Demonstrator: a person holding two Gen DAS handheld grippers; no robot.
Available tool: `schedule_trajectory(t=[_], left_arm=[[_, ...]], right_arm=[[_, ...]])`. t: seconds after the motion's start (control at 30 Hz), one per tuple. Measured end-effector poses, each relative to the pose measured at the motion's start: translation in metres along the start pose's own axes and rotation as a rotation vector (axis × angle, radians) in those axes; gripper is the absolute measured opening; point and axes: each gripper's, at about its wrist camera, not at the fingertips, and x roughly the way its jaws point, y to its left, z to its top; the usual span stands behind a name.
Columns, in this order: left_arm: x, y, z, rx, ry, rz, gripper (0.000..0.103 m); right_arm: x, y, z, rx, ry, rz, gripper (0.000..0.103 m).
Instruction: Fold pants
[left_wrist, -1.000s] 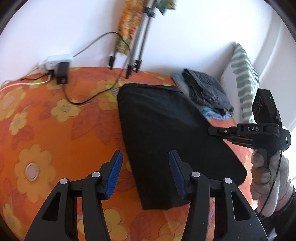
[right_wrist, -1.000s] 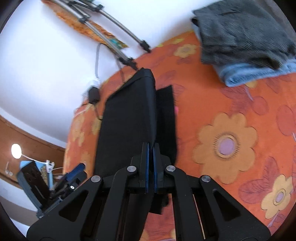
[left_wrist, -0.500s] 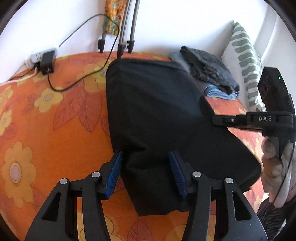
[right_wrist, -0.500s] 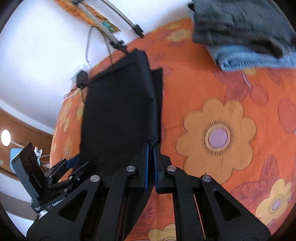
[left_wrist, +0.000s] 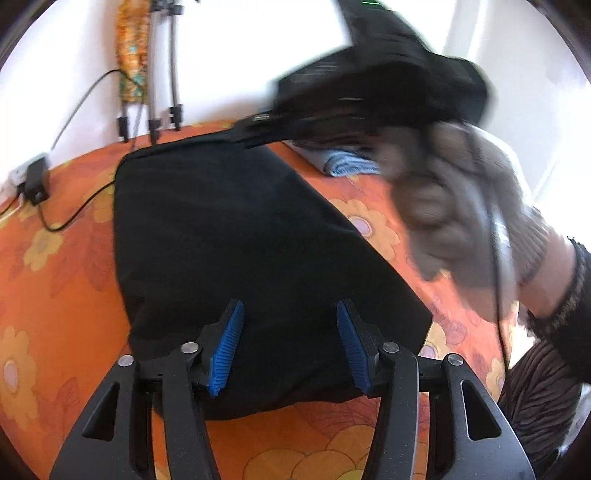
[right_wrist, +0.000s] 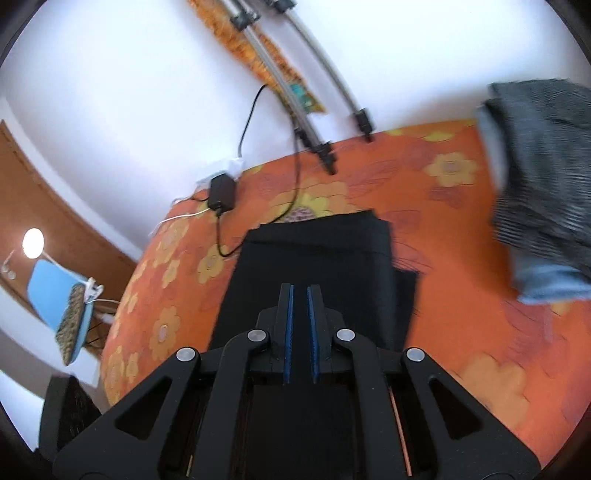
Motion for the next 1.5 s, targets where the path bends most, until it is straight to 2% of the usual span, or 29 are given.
schedule_trajectory(t=[0.07,0.2,0.33,0.47,0.57,0.6,0.67,0.7,0.73,0.8,0.93,1.03,1.1,1.2,1.27,1.33,1.43,1.5], left_arm=[[0.004,0.001,0.001,0.005,0.015,-0.015,0.051],[0.009,-0.002,0.001,0.032,0.024,-0.009,0.051],[0.007,-0.003,0.001,0.03,0.026,-0.011,0.051],[-0.015,0.0,0.001,-0.014,0.013,-0.008,0.051],[-0.038,0.004,-0.001,-0.008,-0.012,0.058,0.051],[-0.046,0.01,-0.002,-0.018,-0.015,0.075,0.051],[-0.059,0.024,-0.004,-0.057,-0.011,0.099,0.051],[-0.065,0.033,-0.005,-0.083,-0.014,0.119,0.051],[-0.069,0.041,-0.006,-0.111,-0.019,0.137,0.051],[-0.073,0.06,-0.008,-0.186,-0.039,0.152,0.051],[-0.059,0.079,-0.01,-0.239,-0.022,0.162,0.051],[-0.047,0.083,-0.016,-0.267,0.001,0.131,0.05],[-0.044,0.076,-0.018,-0.238,-0.003,0.129,0.039],[-0.049,0.064,-0.018,-0.211,-0.026,0.102,0.03],[-0.048,0.06,-0.017,-0.197,-0.032,0.092,0.026],[-0.042,0.057,-0.014,-0.179,-0.022,0.077,0.026],[-0.031,0.055,-0.013,-0.151,0.021,0.062,0.026],[-0.031,0.061,-0.015,-0.188,0.033,0.031,0.026]], right_arm=[[0.016,-0.006,0.004,0.005,0.017,-0.02,0.008],[0.036,-0.021,0.008,0.001,0.023,-0.188,0.006],[0.045,-0.044,0.004,0.034,0.045,-0.283,0.0],[0.03,-0.044,0.008,0.031,0.033,-0.259,0.0],[0.009,-0.027,0.011,-0.019,0.009,-0.239,0.006],[0.002,-0.019,0.012,-0.042,-0.004,-0.226,0.011],[-0.008,-0.007,0.013,-0.058,-0.031,-0.211,0.028],[-0.012,-0.004,0.013,-0.05,-0.041,-0.193,0.041],[-0.015,-0.002,0.012,-0.04,-0.047,-0.176,0.05],[-0.018,-0.001,0.008,-0.012,-0.045,-0.167,0.052],[-0.026,-0.007,-0.006,0.031,-0.03,-0.146,0.052],[-0.03,-0.002,-0.017,0.024,-0.023,-0.138,0.052],[-0.024,0.009,-0.019,-0.018,-0.005,-0.142,0.052],[-0.006,0.034,-0.015,-0.092,0.029,-0.12,0.042],[0.012,0.049,-0.012,-0.119,0.064,-0.072,0.036],[0.031,0.057,-0.014,-0.13,0.108,-0.039,0.025],[0.062,0.066,-0.022,-0.169,0.167,-0.055,0.024],[0.077,0.066,-0.026,-0.188,0.189,-0.089,0.023]])
